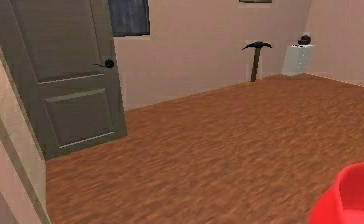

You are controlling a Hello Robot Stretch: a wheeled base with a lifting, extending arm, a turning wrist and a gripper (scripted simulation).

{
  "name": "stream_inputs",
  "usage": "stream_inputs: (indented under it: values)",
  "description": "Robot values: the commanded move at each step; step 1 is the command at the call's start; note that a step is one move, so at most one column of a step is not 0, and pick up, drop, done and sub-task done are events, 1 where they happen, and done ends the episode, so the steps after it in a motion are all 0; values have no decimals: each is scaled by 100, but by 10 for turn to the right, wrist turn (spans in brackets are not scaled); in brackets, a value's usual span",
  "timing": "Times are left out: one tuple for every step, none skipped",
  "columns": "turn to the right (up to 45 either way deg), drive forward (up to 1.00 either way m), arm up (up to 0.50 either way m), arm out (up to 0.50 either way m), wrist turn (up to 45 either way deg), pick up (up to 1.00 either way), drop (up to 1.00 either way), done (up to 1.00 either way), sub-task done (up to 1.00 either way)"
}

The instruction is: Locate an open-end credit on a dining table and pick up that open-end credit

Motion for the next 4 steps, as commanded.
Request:
stream_inputs:
  values:
    - [0,0,50,0,0,0,0,0,0]
    - [0,0,36,0,0,0,0,0,0]
    - [0,0,0,16,0,0,0,0,0]
    - [0,0,0,0,450,0,0,0,0]
